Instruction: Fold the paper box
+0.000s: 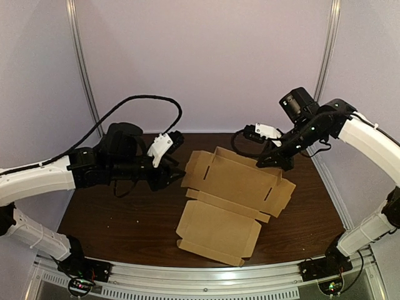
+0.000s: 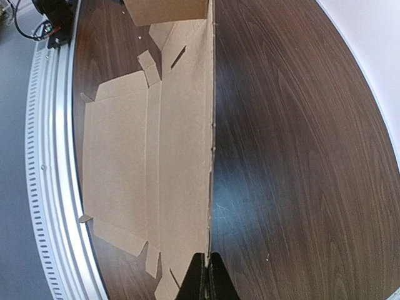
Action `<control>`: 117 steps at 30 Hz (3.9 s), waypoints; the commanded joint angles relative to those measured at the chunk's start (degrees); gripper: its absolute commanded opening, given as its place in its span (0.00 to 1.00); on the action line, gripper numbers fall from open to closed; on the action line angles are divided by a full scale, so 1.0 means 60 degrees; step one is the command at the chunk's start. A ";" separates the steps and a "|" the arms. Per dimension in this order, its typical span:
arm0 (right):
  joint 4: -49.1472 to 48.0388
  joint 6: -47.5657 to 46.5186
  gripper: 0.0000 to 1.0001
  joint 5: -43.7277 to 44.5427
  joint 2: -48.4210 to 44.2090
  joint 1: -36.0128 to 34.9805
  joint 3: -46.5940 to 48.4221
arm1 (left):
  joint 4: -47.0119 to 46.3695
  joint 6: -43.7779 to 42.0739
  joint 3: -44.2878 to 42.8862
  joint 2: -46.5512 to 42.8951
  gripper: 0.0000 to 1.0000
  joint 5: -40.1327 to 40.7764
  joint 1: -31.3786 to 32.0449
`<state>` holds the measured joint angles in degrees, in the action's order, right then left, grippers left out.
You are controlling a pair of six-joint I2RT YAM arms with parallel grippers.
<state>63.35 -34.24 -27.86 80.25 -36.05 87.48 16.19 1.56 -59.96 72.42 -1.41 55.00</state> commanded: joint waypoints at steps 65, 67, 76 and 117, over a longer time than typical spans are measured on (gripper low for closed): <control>-1.3698 -0.5207 0.00 0.9560 0.0751 -0.3873 -0.7475 | -0.8636 0.2155 0.2952 0.4776 0.44 -0.3622 -0.1914; -1.3714 -0.5210 0.00 0.9604 0.0746 -0.3939 -0.7522 | -0.8583 0.1949 0.2916 0.4802 0.44 -0.3475 -0.1762; -1.3430 -0.5041 0.00 0.9709 0.0775 -0.4077 -0.7591 | -0.9277 0.1805 0.2905 0.5226 0.42 -0.1730 -0.1244; -1.7461 -0.7385 0.00 1.1406 0.1902 -0.4235 -0.8562 | -0.8025 0.1172 0.4639 0.2193 0.45 -0.0097 -0.0795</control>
<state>-37.47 -75.70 38.89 91.66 -60.77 37.98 -39.29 8.78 -32.95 91.42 -4.08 51.35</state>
